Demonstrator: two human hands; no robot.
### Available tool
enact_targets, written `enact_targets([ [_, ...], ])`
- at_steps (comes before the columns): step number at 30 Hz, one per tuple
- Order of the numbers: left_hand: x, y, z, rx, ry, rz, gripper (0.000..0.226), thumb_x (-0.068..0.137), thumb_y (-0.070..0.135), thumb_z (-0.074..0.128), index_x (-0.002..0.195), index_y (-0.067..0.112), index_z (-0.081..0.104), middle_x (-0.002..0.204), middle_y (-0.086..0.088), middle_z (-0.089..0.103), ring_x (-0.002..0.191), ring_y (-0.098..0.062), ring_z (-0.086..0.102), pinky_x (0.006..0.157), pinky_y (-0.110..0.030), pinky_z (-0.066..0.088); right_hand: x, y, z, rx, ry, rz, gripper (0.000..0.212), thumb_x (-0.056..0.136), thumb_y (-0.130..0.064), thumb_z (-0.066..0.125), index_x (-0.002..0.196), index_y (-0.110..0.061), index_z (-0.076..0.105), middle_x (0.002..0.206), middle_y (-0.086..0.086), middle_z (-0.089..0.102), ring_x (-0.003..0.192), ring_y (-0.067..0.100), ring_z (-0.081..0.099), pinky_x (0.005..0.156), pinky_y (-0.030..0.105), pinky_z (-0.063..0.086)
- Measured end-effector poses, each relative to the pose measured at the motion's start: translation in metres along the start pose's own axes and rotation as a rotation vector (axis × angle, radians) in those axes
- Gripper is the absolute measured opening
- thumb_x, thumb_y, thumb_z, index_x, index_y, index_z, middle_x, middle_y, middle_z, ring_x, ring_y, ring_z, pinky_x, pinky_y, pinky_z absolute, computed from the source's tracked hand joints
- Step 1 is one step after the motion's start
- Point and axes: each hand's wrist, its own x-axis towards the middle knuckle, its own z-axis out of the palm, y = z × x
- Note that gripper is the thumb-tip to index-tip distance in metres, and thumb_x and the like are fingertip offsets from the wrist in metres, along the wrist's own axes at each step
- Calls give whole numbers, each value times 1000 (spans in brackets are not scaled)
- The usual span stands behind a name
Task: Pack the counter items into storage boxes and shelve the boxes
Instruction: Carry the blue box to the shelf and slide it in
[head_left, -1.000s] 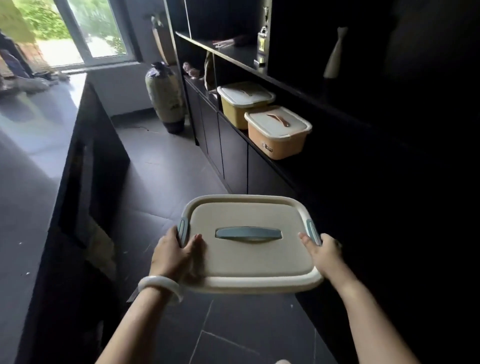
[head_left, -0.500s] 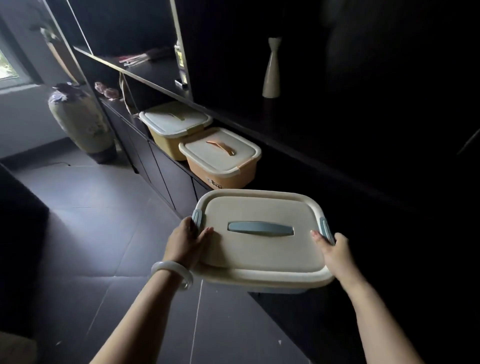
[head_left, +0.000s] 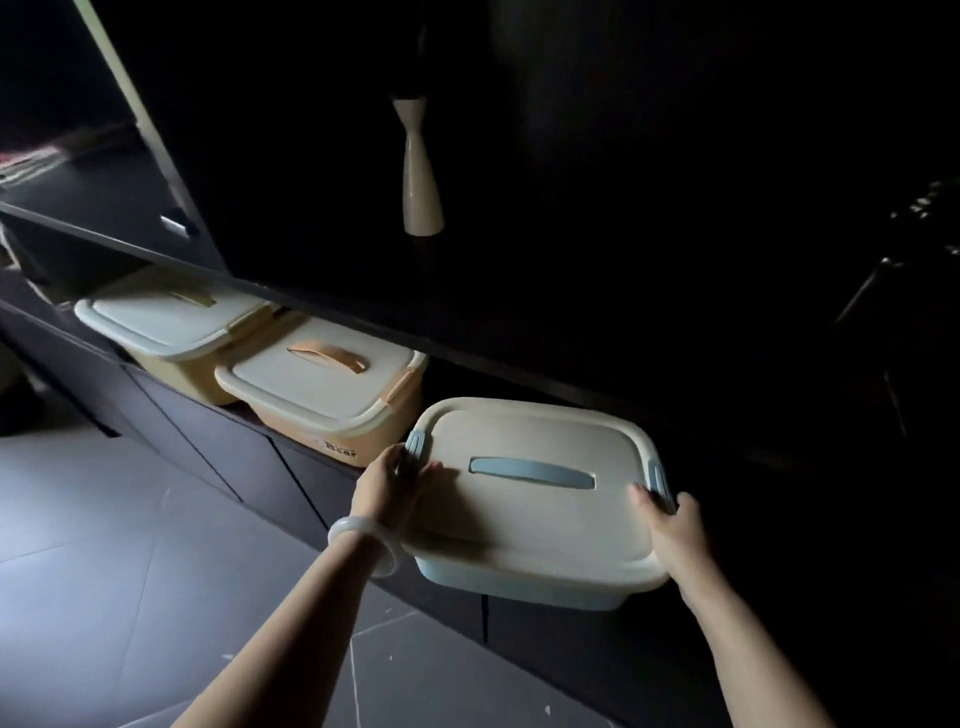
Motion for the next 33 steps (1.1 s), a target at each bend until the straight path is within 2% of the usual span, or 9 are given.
enact_targets([
  [3,27,1,2,-1,-60,28,32,86,44,68,104,19,60,88,5,60,85,-18,55,73,-27,37,0,2,9,-64,71,50,74,87,-47,62,138,2,40,135,24,49,123,39,48,101,45,40],
  [8,58,1,5,-10,-103,107,26,87,36,69,96,13,58,84,3,61,79,-18,53,68,-24,33,-2,0,28,-124,177,114,77,86,-53,59,141,-2,39,138,22,49,125,38,49,98,43,41],
  [12,73,-1,6,-43,-128,126,27,88,31,69,83,9,56,74,-4,59,73,-23,52,61,-28,31,-6,-1,42,-106,243,152,79,87,-55,57,145,-6,35,144,20,44,129,36,45,102,40,38],
  [16,78,-6,4,-99,-163,104,37,87,34,69,88,-1,56,76,-11,56,72,-22,47,65,-32,36,-5,-5,50,-83,283,167,79,86,-54,58,145,-7,36,144,18,45,129,35,46,102,39,39],
  [22,62,-36,1,-222,-167,66,39,85,35,71,71,11,44,62,0,44,60,-19,39,52,-26,31,-7,-8,58,-82,311,181,79,86,-54,58,145,-7,35,145,18,44,130,35,44,104,40,38],
  [24,51,-47,4,-367,-201,-50,38,83,36,73,73,10,49,64,-1,50,63,-21,47,57,-26,40,-9,-8,61,-84,316,184,79,86,-54,57,145,-7,35,145,18,43,130,35,44,104,40,38],
  [26,40,-53,7,-560,-274,-161,33,79,38,78,87,9,61,77,-6,66,73,-20,60,74,-36,51,-11,-9,64,-82,321,186,78,86,-54,56,146,-8,34,145,18,43,131,35,44,104,40,38],
  [29,31,-56,8,-690,-358,-196,35,72,40,81,100,22,68,96,2,75,92,-13,68,86,-37,51,-13,-11,69,-77,330,194,77,86,-54,55,145,-9,35,144,17,44,129,35,45,102,40,39],
  [33,30,-53,6,-760,-373,-240,32,76,31,80,104,23,67,95,7,74,93,-12,67,90,-35,50,-15,-11,73,-81,343,190,76,86,-54,54,144,-8,37,141,19,47,125,36,48,98,39,41],
])
